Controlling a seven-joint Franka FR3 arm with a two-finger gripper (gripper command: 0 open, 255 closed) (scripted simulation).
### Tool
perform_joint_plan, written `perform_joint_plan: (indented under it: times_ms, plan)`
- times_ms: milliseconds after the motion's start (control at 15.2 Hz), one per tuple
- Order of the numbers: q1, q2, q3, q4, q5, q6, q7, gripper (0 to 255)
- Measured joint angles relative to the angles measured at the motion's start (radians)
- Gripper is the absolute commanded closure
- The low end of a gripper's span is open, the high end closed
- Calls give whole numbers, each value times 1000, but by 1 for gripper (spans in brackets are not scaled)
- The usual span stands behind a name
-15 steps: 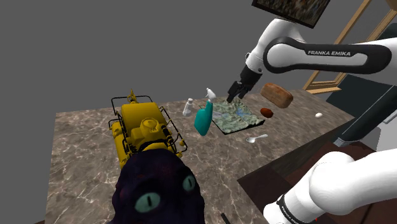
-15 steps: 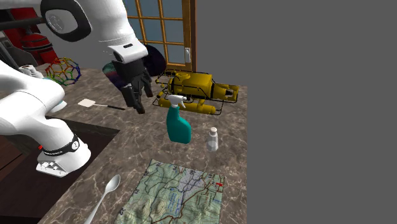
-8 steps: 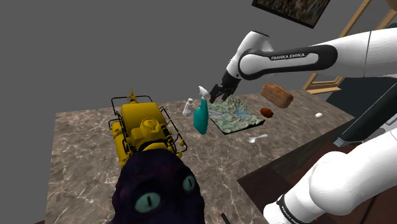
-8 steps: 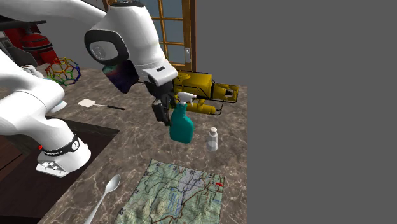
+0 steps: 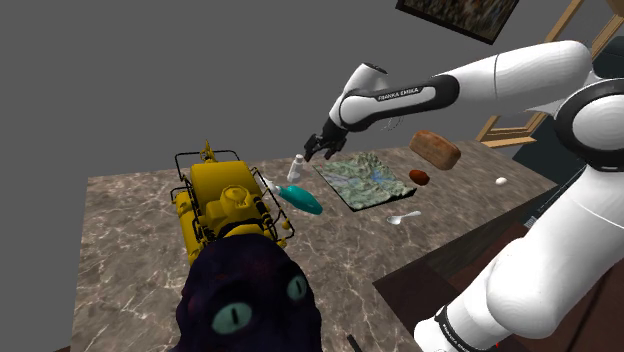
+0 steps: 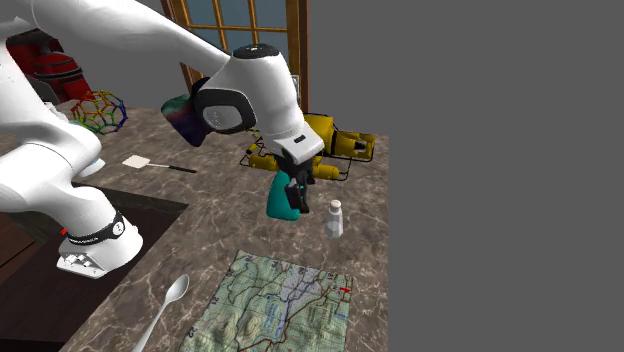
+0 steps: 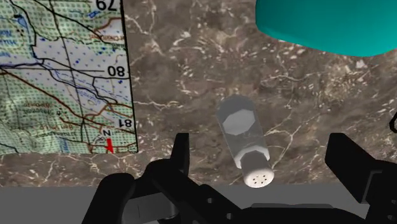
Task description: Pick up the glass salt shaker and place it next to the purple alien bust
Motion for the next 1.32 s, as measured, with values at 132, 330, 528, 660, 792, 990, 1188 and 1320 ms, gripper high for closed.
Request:
perform_joint_plan:
  times_ms: [132,330,528,660,792,990,1188,1320]
  plan:
    - [2,71,3,46,17,35,6,0]
    - [4,152,8,105,32,68,13,0]
    - [5,187,10,114,39,96,11,0]
    - [4,220,12,129,42,114,8,0]
    - [4,238,14,128,45,133,6,0]
    - [5,242,14,126,46,138,6,0]
    - [5,242,14,126,46,139,6,0]
    - [5,242,14,126,46,139,6,255]
